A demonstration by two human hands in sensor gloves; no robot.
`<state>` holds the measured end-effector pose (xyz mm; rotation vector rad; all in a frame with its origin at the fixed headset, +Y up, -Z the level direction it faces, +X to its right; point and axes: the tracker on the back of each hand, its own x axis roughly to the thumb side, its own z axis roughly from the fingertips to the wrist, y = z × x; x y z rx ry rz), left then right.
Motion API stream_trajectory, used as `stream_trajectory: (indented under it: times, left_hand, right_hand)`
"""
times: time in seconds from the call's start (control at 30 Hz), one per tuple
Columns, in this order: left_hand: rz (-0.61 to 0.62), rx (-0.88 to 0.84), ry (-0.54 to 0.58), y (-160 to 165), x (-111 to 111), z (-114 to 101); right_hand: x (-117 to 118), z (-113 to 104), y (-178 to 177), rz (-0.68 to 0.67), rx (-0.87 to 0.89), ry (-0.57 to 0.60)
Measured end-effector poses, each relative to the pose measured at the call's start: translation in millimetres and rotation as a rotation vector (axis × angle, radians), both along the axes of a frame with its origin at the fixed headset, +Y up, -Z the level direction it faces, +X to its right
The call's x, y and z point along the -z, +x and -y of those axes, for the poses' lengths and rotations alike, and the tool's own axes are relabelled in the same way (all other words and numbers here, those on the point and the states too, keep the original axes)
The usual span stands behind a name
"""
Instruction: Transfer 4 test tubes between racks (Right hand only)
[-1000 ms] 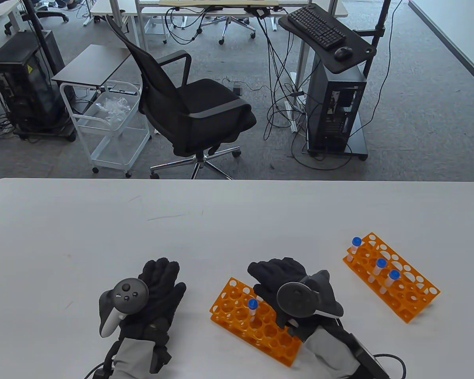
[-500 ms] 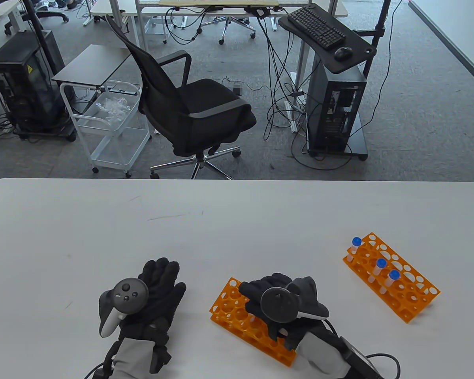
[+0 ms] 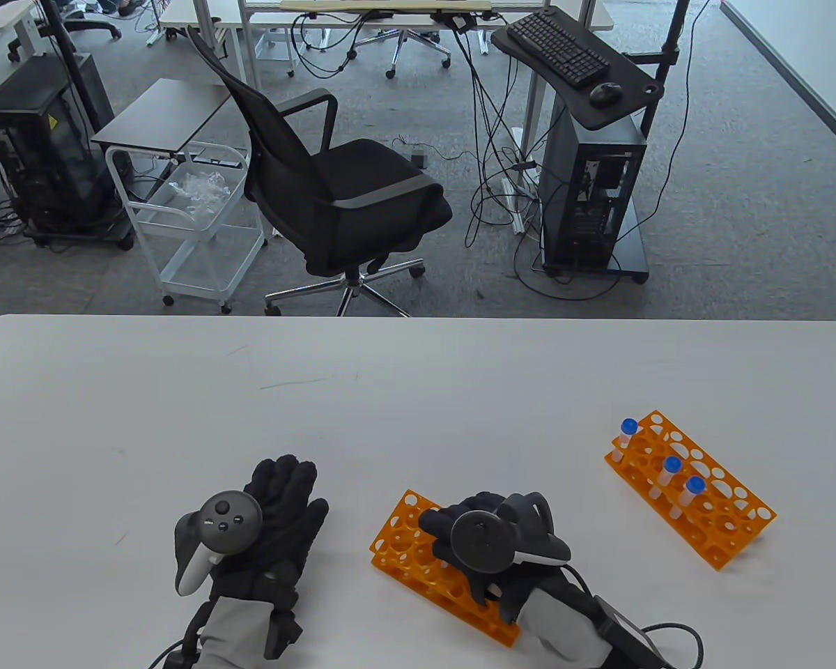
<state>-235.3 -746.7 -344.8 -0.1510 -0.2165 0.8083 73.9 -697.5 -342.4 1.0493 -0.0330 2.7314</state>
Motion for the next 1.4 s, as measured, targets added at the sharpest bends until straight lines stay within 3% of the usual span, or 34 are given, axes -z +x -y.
stream_trajectory:
  times: [0.63, 1.4]
  left_hand:
    - [0.002, 0.001, 0.0, 0.8, -0.4, -0.1]
    - [0.002, 0.002, -0.001, 1.0, -0.6, 0.2]
  right_hand:
    - [-1.7, -6.6, 2.7, -0.003, 0.048, 0.018]
    - [-1.4, -42.7, 30.3, 0.051, 0.216, 0.066]
